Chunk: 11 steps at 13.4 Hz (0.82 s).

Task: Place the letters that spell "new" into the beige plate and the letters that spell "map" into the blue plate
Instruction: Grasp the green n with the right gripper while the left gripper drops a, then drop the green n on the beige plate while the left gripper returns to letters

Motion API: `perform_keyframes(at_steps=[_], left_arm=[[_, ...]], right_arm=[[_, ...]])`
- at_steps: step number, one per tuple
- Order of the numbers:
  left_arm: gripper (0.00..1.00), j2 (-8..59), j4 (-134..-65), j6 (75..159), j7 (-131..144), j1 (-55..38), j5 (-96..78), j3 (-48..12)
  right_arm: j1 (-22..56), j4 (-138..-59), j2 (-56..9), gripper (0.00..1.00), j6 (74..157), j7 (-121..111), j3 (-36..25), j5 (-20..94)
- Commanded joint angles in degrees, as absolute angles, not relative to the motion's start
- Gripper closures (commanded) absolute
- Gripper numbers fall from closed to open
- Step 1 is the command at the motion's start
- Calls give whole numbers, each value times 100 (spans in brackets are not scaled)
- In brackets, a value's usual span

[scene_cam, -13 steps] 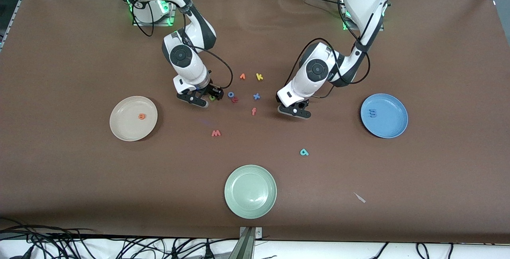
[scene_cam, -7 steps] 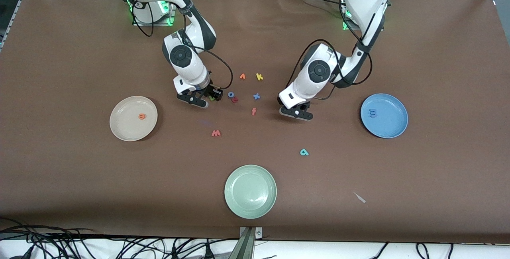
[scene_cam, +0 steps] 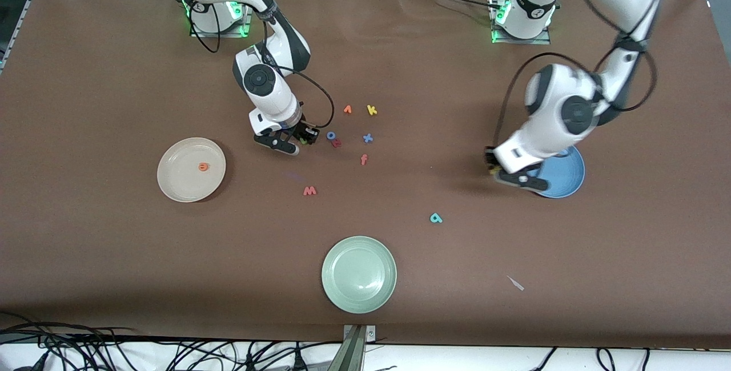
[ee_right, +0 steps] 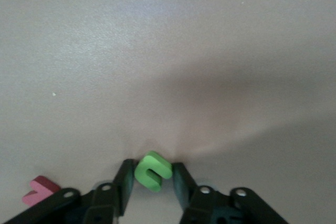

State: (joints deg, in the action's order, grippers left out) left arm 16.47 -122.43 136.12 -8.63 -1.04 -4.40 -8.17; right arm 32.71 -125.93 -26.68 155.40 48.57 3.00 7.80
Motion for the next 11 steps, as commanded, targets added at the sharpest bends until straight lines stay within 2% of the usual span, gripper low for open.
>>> perform_keyframes(at_steps=[1,2,4,8,11], left_arm=[[72,1239,-12945,13667,-1817,499,-352,-905],[72,1265,-12981,13676,-1906,631,-238,-897],[64,1335,-13017,13746,-1881,852,497,-879],[64,1459,-12973,13913,-1863,853,738,-800],[63,1468,-12868,13922,-1828,774,642,-817]], right_arm=[[3313,-12577,-2804,70,15653,4913,290,853],[3313,-12577,-2804,71,15645,4913,299,853],[3313,-12568,-2804,74,15636,4896,290,853],[3305,-12551,-2778,80,15627,4869,290,853],[3296,-12297,-2716,81,15067,4843,255,835]])
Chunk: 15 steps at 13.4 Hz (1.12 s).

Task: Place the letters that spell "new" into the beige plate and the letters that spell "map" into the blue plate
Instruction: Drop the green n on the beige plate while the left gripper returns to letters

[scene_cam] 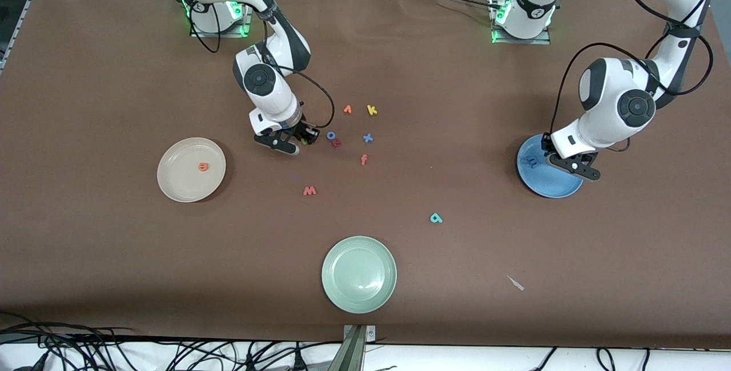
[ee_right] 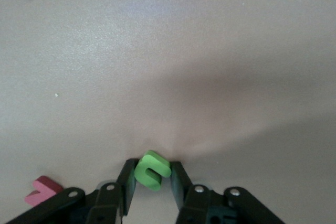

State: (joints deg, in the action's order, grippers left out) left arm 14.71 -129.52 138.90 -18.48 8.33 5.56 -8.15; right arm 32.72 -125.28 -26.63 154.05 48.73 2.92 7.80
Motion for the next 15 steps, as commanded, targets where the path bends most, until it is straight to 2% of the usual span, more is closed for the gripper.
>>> perform_keyframes(at_steps=[1,2,3,4,5,7,9,13,15], left_arm=[[63,1511,-12789,13931,-1776,608,572,-843],[62,1581,-12649,13965,-1636,354,249,-844],[56,1739,-12569,14053,-1522,151,-128,-844],[36,1871,-12499,14306,-1512,-68,-506,-844],[0,2011,-12489,14604,-1573,-279,-849,-844],[0,2188,-12420,14932,-1669,-579,-1273,-844],[1,2337,-12008,14915,-1609,-904,-1353,-844],[2,3083,-10673,14906,-1503,-1475,-1459,-826],[6,3522,-10075,14906,-1390,-1809,-1450,-661]], right_arm=[[3296,-12218,-2664,82,14838,4791,220,809],[3296,-12182,-2628,83,14671,4747,124,739],[3296,-12156,-2567,83,14530,4616,71,730],[3296,-12112,-2532,83,14380,4423,-17,738],[3296,-12085,-2462,83,14231,4229,-113,730],[3296,-12015,-2356,84,13888,3808,-315,730],[3296,-11997,-2268,84,13642,3238,-596,729],[3296,-11988,-2145,83,13158,1674,-1351,686],[3296,-11988,-2136,83,13008,795,-1843,642]])
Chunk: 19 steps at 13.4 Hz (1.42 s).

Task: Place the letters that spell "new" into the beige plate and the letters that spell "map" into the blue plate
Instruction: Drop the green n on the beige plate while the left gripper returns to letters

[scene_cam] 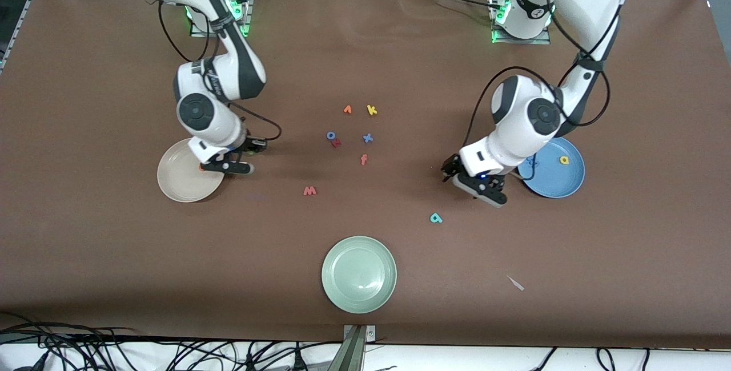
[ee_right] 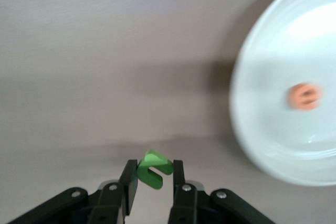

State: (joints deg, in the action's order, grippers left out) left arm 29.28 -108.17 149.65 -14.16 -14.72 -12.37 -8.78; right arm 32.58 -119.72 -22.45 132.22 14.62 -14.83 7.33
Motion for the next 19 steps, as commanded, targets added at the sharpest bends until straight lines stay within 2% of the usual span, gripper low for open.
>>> perform_keyframes(at_steps=[1,3,5,7,9,12,14,17,19], left_arm=[[6,3672,-9916,14906,-1302,-1976,-1459,-494],[13,3884,-9704,14810,-1292,-2188,-1450,-247],[14,4147,-9187,14162,-1292,-2363,-1450,-19],[15,4254,-8930,13870,-1266,-2522,-1459,166],[17,4315,-8886,13817,-1143,-2593,-1450,228],[17,4701,-8264,13615,-1099,-2733,-1424,369],[17,4816,-8244,13658,-906,-2838,-1433,483],[17,4956,-8227,13684,-958,-2909,-1424,677],[17,5027,-8218,13921,-949,-2944,-1415,694]], right_arm=[[3296,-11988,-2136,83,12999,330,-2081,642],[3270,-11980,-2206,83,13017,-427,-2494,650],[3173,-11936,-2337,82,13060,-798,-2645,650],[3138,-11909,-2425,79,13069,-800,-2646,650],[3129,-11900,-2435,0,13061,-721,-2637,746],[3181,-11585,-2391,0,12711,-616,-2593,756],[3278,-11339,-2426,0,12463,-353,-2584,756],[3515,-11206,-2452,0,12515,121,-2558,852],[3559,-10988,-2566,0,12472,534,-2313,1150]])
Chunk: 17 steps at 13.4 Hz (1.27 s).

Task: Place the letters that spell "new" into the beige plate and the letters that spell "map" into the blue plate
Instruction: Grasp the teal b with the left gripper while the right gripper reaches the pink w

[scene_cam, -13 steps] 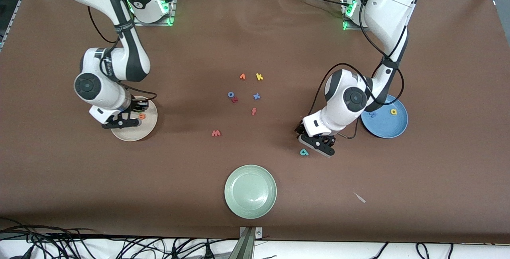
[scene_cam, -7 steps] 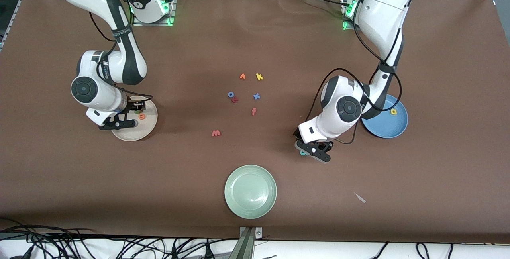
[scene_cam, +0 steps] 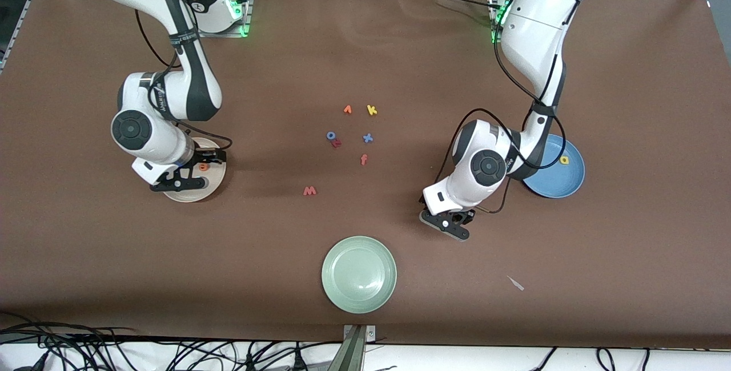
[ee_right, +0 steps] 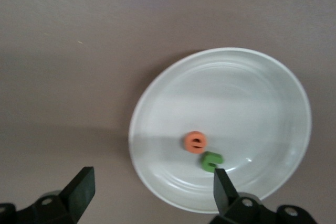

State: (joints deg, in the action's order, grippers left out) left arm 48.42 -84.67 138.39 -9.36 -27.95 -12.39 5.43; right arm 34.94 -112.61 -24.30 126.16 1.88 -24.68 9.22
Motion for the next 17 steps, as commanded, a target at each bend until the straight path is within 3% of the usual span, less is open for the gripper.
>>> perform_keyframes(at_steps=[1,10,12,14,16,17], left_arm=[[18,5036,-8218,13931,-941,-2953,-1424,747],[19,5229,-8077,14045,-852,-3102,-1406,773],[32,5229,-8086,14045,-879,-3103,-1406,808],[56,5229,-8103,14045,-888,-3103,-1397,809],[71,5229,-8130,14045,-896,-3103,-1389,809],[72,5229,-8139,14045,-896,-3103,-1389,809]], right_arm=[[3568,-10925,-2575,0,12472,771,-2242,1151],[3630,-9678,-3497,0,12551,2178,-1582,1626],[3630,-9458,-3717,0,12560,2494,-1407,1775],[3639,-9168,-3919,0,12560,2898,-1362,1793],[3674,-8913,-4104,0,12560,3224,-1196,1775],[3674,-8782,-4191,0,12560,3295,-1169,1775]])
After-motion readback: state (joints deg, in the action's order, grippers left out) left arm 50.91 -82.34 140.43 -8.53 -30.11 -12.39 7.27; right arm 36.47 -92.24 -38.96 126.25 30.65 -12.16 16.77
